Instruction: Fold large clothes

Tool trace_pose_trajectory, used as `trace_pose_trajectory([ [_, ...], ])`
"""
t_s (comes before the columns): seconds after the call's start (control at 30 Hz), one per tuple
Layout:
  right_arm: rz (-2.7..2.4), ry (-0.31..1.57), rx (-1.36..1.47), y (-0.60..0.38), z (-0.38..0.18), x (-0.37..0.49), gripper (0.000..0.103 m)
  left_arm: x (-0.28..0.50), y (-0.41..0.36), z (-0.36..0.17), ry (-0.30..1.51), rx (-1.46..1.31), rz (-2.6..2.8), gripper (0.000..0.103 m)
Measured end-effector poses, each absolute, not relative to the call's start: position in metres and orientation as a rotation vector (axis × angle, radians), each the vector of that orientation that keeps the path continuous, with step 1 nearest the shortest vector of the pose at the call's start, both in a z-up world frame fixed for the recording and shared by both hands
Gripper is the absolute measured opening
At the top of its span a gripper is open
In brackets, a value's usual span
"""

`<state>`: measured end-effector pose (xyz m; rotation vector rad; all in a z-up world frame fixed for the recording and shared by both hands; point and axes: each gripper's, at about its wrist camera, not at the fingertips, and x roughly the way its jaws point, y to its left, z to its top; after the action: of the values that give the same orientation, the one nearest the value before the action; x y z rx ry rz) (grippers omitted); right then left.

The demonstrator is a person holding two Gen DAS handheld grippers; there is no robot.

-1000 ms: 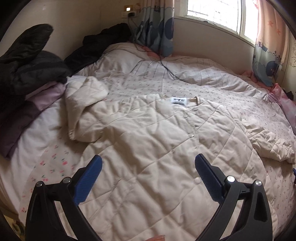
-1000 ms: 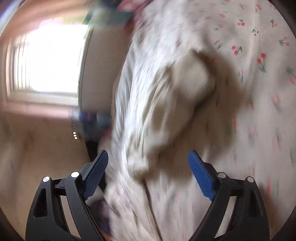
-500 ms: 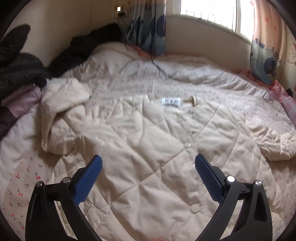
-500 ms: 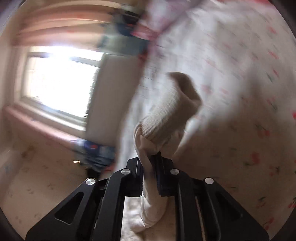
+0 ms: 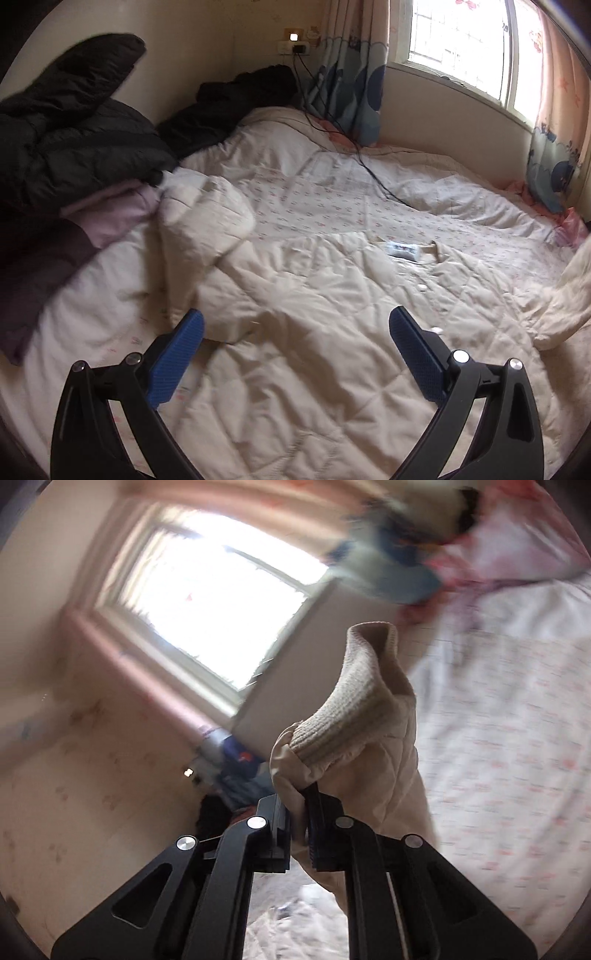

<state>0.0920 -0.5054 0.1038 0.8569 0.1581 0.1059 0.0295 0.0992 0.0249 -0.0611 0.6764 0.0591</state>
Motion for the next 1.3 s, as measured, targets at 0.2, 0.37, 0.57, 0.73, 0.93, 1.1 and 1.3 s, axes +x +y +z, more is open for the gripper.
trace_pose_trajectory([
  [0.2, 0.347, 0.275, 0.714, -0.366, 0.119, 0.179, 0.008, 0.017, 0.148, 0.034, 0.658, -0.062, 0.13, 0.096],
  [0.37, 0.509, 0.47, 0.605, -0.227, 0.065, 0.21, 0.008, 0.007, 0.207, 0.036, 0.66, -0.173, 0.197, 0.096],
  [0.57, 0.591, 0.751, 0.382, -0.095, -0.04, 0.229, 0.007, -0.008, 0.252, 0.035, 0.654, -0.221, 0.26, 0.096],
  [0.73, 0.603, 1.086, 0.19, -0.026, -0.137, 0.227, 0.016, -0.011, 0.269, 0.031, 0.669, -0.256, 0.258, 0.096],
  [0.93, 0.684, 0.988, 0.404, -0.047, -0.106, 0.206, 0.062, -0.004, 0.256, 0.028, 0.685, -0.209, 0.24, 0.096],
  [1.1, 0.656, 0.955, 0.462, -0.056, -0.106, 0.208, 0.09, 0.003, 0.234, 0.024, 0.696, -0.148, 0.234, 0.096],
  [1.3, 0.675, 1.062, 0.563, -0.054, -0.099, 0.213, 0.09, 0.008, 0.207, 0.02, 0.693, -0.027, 0.224, 0.096],
])
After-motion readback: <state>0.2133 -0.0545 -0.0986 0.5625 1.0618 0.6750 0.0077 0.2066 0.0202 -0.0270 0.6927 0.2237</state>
